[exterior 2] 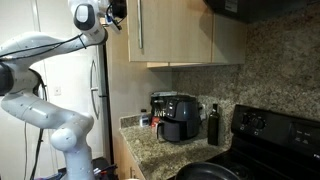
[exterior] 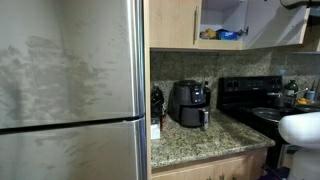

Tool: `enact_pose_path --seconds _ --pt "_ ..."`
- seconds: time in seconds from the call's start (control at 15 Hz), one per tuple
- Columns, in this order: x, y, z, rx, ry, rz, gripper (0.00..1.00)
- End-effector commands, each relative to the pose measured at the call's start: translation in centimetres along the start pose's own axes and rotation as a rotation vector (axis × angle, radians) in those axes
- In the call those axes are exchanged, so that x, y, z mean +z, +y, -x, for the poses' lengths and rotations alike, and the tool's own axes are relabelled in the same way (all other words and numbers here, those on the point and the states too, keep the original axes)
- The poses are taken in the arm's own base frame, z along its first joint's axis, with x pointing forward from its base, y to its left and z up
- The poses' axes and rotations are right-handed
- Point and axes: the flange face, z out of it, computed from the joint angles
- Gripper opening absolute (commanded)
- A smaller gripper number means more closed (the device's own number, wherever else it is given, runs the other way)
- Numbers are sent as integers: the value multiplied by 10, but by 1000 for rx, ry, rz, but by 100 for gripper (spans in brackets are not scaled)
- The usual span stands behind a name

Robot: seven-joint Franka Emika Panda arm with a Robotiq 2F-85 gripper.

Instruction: Open the right overhead cabinet door

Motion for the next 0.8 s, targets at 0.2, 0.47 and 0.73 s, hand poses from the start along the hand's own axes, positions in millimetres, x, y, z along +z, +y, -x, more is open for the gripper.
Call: enact_pose_path --seconds 0.2,0.47,0.73 --pt "-2 41 22 33 -10 293 100" --pt "18 59 44 100 -88 322 100" --pt "57 23 88 174 -200 144 100"
